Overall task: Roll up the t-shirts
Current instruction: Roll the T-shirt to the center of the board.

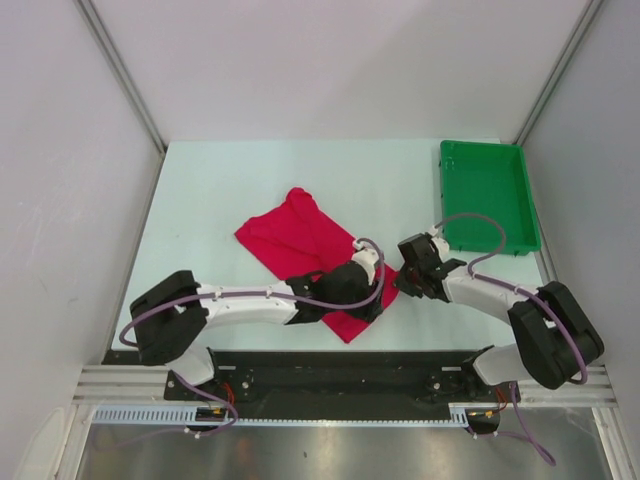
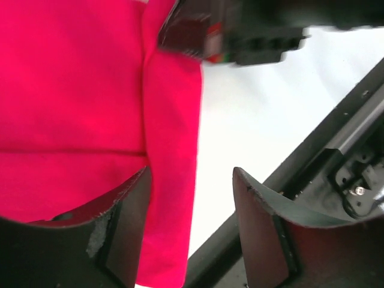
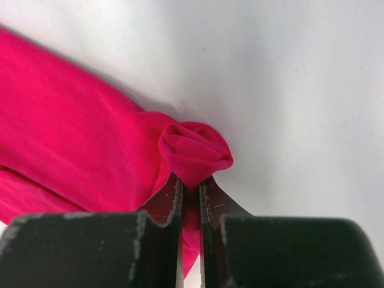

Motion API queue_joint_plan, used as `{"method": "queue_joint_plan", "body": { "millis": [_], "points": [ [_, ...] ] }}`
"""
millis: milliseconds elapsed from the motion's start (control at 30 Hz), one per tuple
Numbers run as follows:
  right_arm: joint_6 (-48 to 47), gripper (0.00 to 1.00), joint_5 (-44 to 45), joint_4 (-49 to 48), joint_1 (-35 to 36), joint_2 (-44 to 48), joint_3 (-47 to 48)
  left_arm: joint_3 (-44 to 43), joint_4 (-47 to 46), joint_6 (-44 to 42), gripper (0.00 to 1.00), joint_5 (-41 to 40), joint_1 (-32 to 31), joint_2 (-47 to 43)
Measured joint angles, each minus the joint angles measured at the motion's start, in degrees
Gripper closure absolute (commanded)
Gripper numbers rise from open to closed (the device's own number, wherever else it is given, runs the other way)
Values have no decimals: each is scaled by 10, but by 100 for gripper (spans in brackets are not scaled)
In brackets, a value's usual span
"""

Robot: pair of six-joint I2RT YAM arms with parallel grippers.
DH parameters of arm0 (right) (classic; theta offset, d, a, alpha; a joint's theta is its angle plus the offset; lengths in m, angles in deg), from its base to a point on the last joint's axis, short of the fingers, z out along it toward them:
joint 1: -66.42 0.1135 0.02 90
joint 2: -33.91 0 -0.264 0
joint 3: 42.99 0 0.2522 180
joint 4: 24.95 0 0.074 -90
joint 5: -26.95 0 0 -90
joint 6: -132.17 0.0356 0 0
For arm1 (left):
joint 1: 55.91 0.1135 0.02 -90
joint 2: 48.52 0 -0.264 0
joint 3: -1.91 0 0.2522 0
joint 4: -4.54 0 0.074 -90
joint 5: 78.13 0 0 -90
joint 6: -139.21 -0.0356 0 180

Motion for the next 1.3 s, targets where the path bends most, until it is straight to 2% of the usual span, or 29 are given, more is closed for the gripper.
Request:
{"method": "queue_joint_plan", "body": {
  "millis": [200,367,633,833,933,967,1133,1233,1267,1300],
  "points": [
    [-9,100,0,19,0,-17,20,-73,54,-101,34,-125,-76,15],
    [-14,100,-6,27,0,-29,30,-111,78,-164,34,-218,-134,79],
    [-14,100,-7,31,-1,-33,34,-163,137,-188,35,-328,-170,179],
    [-14,100,-7,33,-1,-33,35,-181,162,-188,48,-373,-171,207],
    [-14,100,-7,34,-1,-33,36,-182,169,-184,63,-389,-171,210],
    [-15,100,-7,34,-1,-31,36,-183,171,-183,73,-392,-171,212],
    [-16,97,-7,34,-1,-30,36,-183,173,-177,87,-398,-171,214],
    [-16,88,-7,34,-1,-29,36,-181,172,-174,93,-394,-171,210],
    [-17,74,-7,34,-1,-29,36,-177,170,-173,94,-387,-169,206],
    [-18,64,-8,34,-1,-29,36,-172,166,-172,95,-380,-167,200]
  ]
}}
